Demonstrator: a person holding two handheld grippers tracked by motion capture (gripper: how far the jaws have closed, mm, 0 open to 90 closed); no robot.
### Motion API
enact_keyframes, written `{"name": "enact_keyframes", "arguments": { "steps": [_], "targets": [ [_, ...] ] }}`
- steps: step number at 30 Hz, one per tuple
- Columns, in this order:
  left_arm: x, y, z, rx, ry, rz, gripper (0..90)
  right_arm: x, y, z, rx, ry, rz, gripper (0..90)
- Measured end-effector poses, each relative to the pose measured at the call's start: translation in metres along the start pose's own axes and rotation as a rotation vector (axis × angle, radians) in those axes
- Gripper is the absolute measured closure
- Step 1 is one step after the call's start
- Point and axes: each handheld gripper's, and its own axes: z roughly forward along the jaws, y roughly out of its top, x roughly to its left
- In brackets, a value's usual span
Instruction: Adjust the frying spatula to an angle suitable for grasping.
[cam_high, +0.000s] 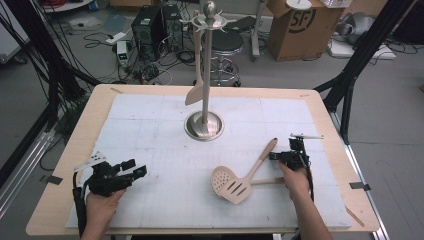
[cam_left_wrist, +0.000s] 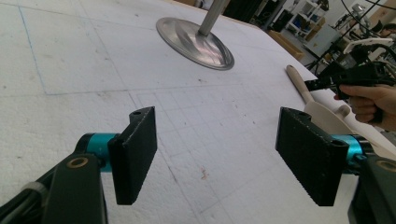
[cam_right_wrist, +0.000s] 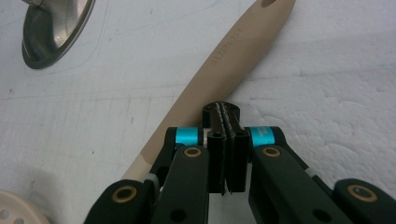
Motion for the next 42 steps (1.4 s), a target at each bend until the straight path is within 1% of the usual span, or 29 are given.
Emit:
{"name": "enact_keyframes", "arguments": {
  "steps": [2, 4, 5, 7, 9, 10, 21, 23, 26, 30, 33, 35, 37, 39, 42],
  "targets": [
    [0.0, 0.0, 0.0, -0.002, 0.001, -0.005, 29.9, 0.0, 0.0, 0.002, -0.005, 0.014, -0.005, 89.2],
    [0.0, 0.0, 0.001, 0.0, 0.0, 0.0, 29.9, 0.002, 0.001, 0.003, 0.0, 0.017, 0.001, 89.2],
    [0.0, 0.0, 0.001, 0.001, 0.0, 0.001, 29.9, 0.002, 0.001, 0.004, -0.006, 0.025, -0.007, 89.2],
    [0.0, 0.0, 0.001, 0.001, -0.001, 0.002, 30.0, 0.006, 0.002, 0.006, -0.002, 0.026, -0.003, 89.2],
    [0.0, 0.0, 0.001, -0.001, -0.001, 0.0, 30.0, 0.008, 0.003, 0.008, 0.0, 0.025, -0.015, 89.2],
    [0.0, 0.0, 0.001, 0.0, 0.0, 0.0, 30.0, 0.011, 0.004, 0.01, 0.004, 0.027, -0.014, 89.2],
    [0.001, 0.0, 0.0, 0.0, 0.001, -0.001, 30.1, 0.037, 0.012, 0.027, 0.026, 0.051, -0.069, 89.2],
    [0.001, 0.0, 0.001, 0.0, -0.001, -0.002, 30.1, 0.042, 0.013, 0.029, 0.036, 0.061, -0.073, 89.2],
    [0.001, 0.0, 0.0, -0.001, 0.001, -0.002, 30.1, 0.05, 0.014, 0.033, 0.045, 0.079, -0.094, 89.3],
    [0.001, 0.0, 0.0, 0.0, 0.0, -0.003, 30.1, 0.06, 0.015, 0.038, 0.058, 0.088, -0.116, 89.3],
    [0.001, 0.0, 0.0, 0.0, -0.001, -0.001, 30.1, 0.064, 0.015, 0.042, 0.07, 0.115, -0.121, 89.3],
    [0.001, 0.0, 0.0, 0.0, -0.001, -0.001, 30.1, 0.067, 0.015, 0.044, 0.071, 0.122, -0.128, 89.3],
    [0.001, 0.0, 0.0, 0.001, -0.002, 0.0, 30.1, 0.069, 0.015, 0.045, 0.083, 0.13, -0.134, 89.3],
    [0.001, 0.0, 0.0, 0.0, -0.001, 0.0, 30.1, 0.072, 0.016, 0.046, 0.092, 0.139, -0.144, 89.3],
    [0.001, 0.0, 0.0, 0.001, 0.0, -0.002, 30.1, 0.08, 0.017, 0.049, 0.107, 0.165, -0.167, 89.3]
  ]
}}
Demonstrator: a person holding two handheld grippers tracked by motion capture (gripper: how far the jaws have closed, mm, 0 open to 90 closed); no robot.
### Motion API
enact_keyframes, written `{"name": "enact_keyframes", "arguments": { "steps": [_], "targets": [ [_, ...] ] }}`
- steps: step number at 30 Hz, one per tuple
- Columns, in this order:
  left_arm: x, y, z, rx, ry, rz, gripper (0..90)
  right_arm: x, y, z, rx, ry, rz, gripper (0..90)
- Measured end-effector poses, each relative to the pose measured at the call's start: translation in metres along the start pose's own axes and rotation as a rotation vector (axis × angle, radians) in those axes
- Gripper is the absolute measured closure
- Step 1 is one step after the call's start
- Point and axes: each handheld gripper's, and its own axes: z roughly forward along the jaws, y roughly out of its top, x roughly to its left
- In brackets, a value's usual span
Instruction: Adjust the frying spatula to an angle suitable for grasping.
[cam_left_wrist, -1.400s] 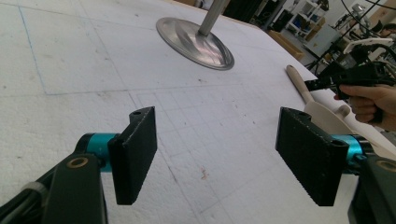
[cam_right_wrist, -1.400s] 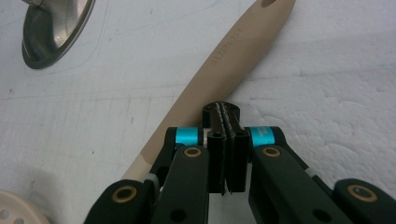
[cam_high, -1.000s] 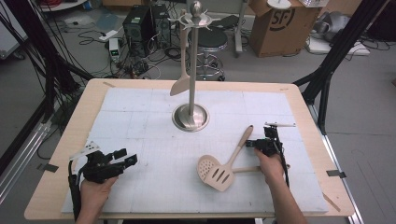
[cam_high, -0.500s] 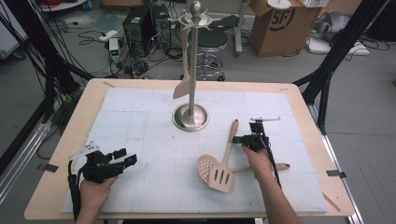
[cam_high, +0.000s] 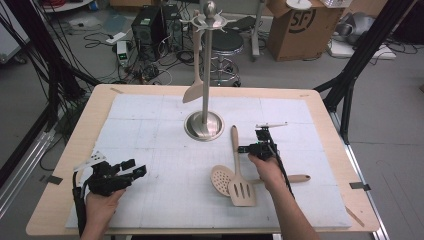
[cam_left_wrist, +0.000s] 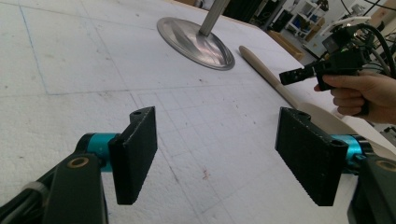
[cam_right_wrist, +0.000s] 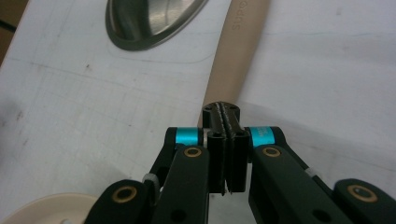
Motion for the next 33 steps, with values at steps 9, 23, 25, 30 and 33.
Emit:
{"name": "enact_keyframes", "arguments": {
  "steps": [9, 23, 25, 30, 33],
  "targets": [
    [0.0, 0.0, -0.003, -0.012, 0.0, -0.004, 30.2, 0.03, 0.007, 0.01, 0.019, -0.02, -0.115, 89.4],
    [0.001, 0.0, -0.006, -0.015, 0.004, -0.005, 30.2, -0.005, 0.008, 0.013, 0.034, -0.034, 0.03, 89.7],
    [0.002, -0.001, -0.006, -0.013, 0.005, -0.003, 30.2, -0.003, 0.008, 0.014, 0.037, -0.031, 0.026, 89.7],
    [0.001, 0.0, -0.007, -0.013, 0.006, -0.004, 30.2, 0.004, 0.007, 0.019, 0.052, 0.011, 0.009, 89.8],
    [0.001, -0.001, -0.006, -0.014, 0.006, -0.004, 30.2, 0.006, 0.006, 0.019, 0.061, 0.022, 0.005, 89.8]
  ]
}}
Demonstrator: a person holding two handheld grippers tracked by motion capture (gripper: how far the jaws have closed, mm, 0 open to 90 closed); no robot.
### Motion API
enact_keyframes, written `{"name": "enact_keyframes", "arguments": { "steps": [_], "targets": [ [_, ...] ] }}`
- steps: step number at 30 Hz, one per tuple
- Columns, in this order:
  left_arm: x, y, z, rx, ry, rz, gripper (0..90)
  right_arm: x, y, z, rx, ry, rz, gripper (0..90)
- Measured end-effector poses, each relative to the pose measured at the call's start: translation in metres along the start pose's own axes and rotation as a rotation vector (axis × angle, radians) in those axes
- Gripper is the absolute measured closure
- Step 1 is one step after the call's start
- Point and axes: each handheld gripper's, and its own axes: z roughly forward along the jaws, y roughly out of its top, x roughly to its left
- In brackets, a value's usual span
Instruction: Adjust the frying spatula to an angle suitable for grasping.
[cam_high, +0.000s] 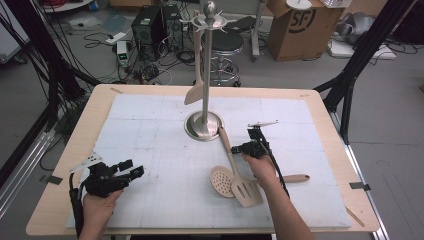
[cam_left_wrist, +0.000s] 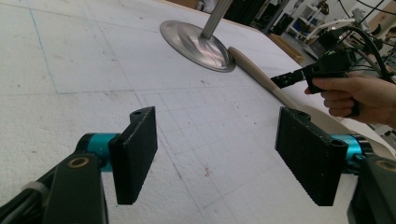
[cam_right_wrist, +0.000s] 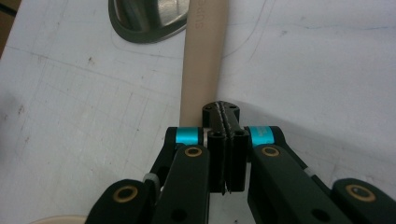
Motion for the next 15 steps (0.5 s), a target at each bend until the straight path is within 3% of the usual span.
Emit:
{"name": "enact_keyframes", "arguments": {
  "steps": [3, 6, 12, 15],
  "targets": [
    [-0.0001, -0.0002, 0.0003, 0.002, -0.002, -0.004, 30.2, 0.0013, 0.0001, -0.0009, 0.004, 0.018, -0.012, 89.8],
    [-0.0001, -0.0003, 0.0004, 0.003, -0.002, -0.004, 30.2, 0.004, 0.0, -0.0007, -0.005, 0.07, -0.012, 89.8],
    [-0.0012, -0.0003, 0.0013, 0.003, -0.006, -0.001, 30.3, 0.0073, -0.0011, -0.0025, -0.001, 0.075, -0.021, 89.8],
    [-0.0015, -0.0002, 0.0014, 0.003, -0.006, -0.001, 30.3, 0.0093, -0.001, -0.003, 0.005, 0.117, -0.019, 89.8]
  ]
}}
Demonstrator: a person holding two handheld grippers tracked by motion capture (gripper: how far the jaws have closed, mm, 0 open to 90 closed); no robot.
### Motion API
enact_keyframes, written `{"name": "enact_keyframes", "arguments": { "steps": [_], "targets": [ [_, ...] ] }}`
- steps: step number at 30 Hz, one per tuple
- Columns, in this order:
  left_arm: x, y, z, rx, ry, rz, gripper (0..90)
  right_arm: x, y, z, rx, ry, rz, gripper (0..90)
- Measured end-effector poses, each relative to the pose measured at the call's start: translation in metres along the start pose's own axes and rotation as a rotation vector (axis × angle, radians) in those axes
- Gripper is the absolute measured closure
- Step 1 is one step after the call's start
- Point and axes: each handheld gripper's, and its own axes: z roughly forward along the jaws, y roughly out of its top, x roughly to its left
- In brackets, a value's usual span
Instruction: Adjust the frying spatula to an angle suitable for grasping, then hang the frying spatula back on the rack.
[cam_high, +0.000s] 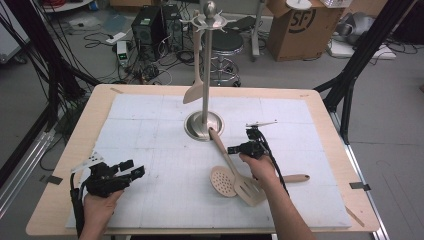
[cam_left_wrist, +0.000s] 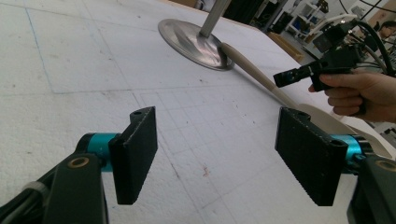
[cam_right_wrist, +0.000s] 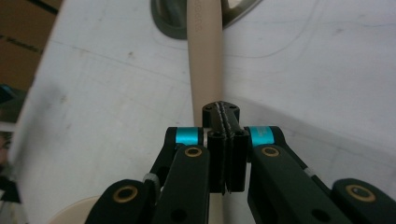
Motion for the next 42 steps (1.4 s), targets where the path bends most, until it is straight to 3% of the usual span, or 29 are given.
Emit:
{"name": "enact_keyframes", "arguments": {
  "steps": [4, 10, 17, 22, 27, 34, 42],
  "targets": [
    [0.001, 0.0, -0.001, 0.002, 0.0, 0.002, 30.3, 0.001, 0.0, 0.001, -0.004, 0.012, -0.01, 89.7],
    [0.001, 0.0, -0.001, 0.001, 0.001, -0.001, 30.3, -0.002, 0.0, 0.0, -0.001, -0.047, -0.009, 89.7],
    [0.0, 0.0, 0.0, 0.001, -0.001, 0.0, 30.3, -0.004, -0.001, -0.009, -0.02, -0.042, 0.001, 89.3],
    [0.0, 0.0, 0.0, 0.0, 0.0, 0.002, 30.3, -0.007, -0.002, -0.013, -0.025, -0.009, 0.045, 74.3],
    [0.001, 0.0, 0.0, -0.001, 0.002, 0.001, 30.3, -0.005, -0.002, -0.018, -0.028, 0.013, 0.041, 65.0],
    [-0.001, 0.001, 0.003, 0.008, -0.003, 0.009, 30.3, 0.003, -0.006, -0.014, 0.03, 0.025, 0.012, 54.3],
    [0.0, 0.0, 0.002, 0.004, -0.005, 0.003, 30.3, 0.008, -0.011, -0.003, 0.083, 0.022, 0.009, 56.1]
  ]
}}
